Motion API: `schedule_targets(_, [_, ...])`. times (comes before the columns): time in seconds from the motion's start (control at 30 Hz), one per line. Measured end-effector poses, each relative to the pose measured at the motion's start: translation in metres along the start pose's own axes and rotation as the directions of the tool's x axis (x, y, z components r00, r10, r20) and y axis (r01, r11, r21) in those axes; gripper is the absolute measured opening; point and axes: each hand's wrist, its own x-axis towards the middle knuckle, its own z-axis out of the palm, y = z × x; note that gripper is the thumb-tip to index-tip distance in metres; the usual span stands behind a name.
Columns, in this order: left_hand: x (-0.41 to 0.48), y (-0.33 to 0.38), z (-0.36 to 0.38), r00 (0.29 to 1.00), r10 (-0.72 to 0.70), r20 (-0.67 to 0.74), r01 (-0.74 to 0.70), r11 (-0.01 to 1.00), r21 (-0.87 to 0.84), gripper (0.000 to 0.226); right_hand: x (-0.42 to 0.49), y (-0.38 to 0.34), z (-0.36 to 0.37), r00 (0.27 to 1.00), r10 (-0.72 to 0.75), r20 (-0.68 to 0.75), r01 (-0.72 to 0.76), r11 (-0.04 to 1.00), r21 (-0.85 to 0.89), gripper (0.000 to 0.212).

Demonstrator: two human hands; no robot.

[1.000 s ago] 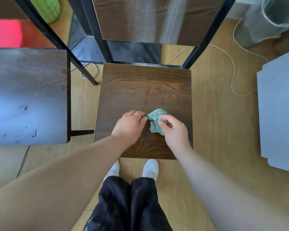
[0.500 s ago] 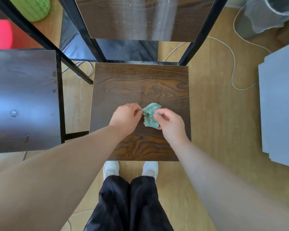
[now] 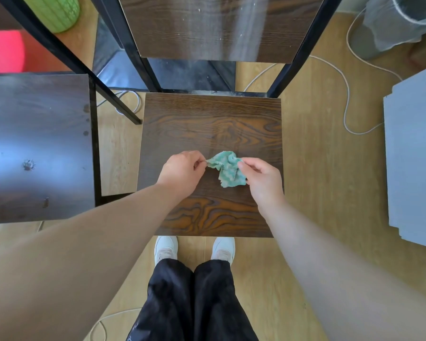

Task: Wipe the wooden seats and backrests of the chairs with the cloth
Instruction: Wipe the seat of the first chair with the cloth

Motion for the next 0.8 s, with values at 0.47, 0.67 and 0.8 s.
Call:
schedule_targets(0.47, [-0.001,-0.020,-0.014,0.998,-0.040,-0.039,0.040,0.999,0.003,0.019,0.017,-0.003,-0.027,0.988,0.078,-0.130,-0.070,0.995,0.070,0.013])
schedule_targets(0.67, [0.001,-0.022,-0.020,0.999,-0.013,-0.047,0.014,1.000,0.015,0.018,0.025,-0.013,-0.035,0.992,0.064,-0.112,-0.067,0.997,-0.024,0.017])
schedule_targets(0.8, [0.008,-0.016,-0.030,0.997,0.040,-0.071,-0.036,0.998,0.058,0.018,0.030,-0.028,-0.040,0.996,0.009,-0.093,-0.012,0.999,-0.039,0.015])
